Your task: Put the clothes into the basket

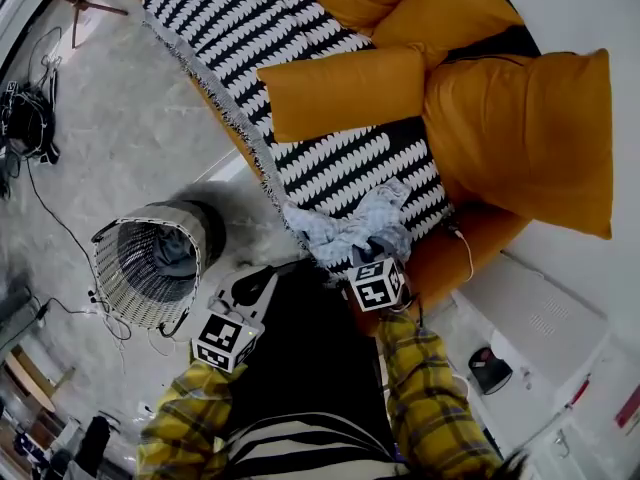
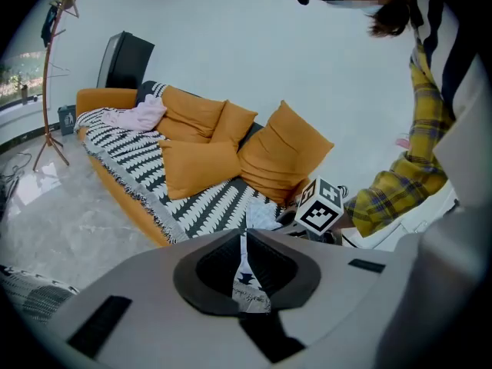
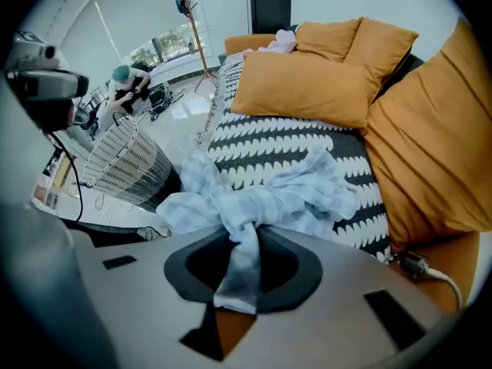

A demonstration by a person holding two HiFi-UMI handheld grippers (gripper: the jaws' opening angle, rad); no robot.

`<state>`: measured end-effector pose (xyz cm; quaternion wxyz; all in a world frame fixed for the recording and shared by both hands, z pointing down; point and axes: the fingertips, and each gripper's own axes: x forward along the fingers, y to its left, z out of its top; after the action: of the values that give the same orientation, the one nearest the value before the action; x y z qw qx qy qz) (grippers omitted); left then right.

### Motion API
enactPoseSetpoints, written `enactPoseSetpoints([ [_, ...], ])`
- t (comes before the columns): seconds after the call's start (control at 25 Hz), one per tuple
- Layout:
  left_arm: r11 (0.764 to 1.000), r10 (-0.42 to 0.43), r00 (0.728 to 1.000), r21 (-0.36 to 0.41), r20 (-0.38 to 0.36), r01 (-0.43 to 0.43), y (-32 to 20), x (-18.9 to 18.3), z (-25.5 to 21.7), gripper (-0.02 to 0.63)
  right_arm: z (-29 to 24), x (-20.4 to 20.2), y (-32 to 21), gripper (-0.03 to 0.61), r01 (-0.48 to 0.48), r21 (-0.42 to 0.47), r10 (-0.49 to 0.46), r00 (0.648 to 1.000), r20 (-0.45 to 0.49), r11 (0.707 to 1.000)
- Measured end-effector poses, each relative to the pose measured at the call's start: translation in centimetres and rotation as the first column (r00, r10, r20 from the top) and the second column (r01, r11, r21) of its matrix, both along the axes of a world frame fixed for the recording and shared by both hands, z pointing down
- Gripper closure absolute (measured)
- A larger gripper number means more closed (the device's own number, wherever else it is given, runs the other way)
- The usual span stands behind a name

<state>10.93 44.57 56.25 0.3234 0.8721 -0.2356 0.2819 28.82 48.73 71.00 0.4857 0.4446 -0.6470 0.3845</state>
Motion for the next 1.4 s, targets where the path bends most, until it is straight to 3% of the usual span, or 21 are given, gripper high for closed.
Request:
enactPoseSetpoints([
  [0.28,0.999,-0.032,0.999,0.042,-0.026,0.033,0.4,-2.9,-3.4,0.578,-9.3,-1.1,-3.3,0.486,-0.006,0.204,0.007,1.000,-0.008,0.979],
  [0.52,0.991,-0.074,0.995,0.106,-0.067,0.081,0.0,-5.0,-6.1,0.578,-17.3,-2.7,-7.8,0.486,0.047,0.368,-0.037,0.999,-0.034,0.928],
  [0.72,0.978,-0.133,0.986,0.150,-0.101,0.147,-0.3,-8.1,-8.8,0.578,-23.5,-5.7,-9.4,0.485,0.070,0.454,-0.065,0.998,-0.027,0.888],
  [0.88,0.947,-0.227,0.964,0.198,-0.140,0.251,-1.6,-10.9,-10.7,0.578,-27.5,-8.0,-10.8,0.486,0.122,0.522,-0.122,0.992,-0.034,0.844],
  [1.12,0.891,-0.353,0.919,0.237,-0.173,0.387,-2.1,-16.8,-13.0,0.578,-33.7,-13.4,-12.1,0.486,0.110,0.606,-0.183,0.981,0.061,0.788],
  [1.4,0.821,-0.468,0.862,0.265,-0.196,0.505,-0.6,-23.1,-15.0,0.578,-40.4,-21.5,-13.1,0.486,0.163,0.688,-0.339,0.932,0.128,0.707],
])
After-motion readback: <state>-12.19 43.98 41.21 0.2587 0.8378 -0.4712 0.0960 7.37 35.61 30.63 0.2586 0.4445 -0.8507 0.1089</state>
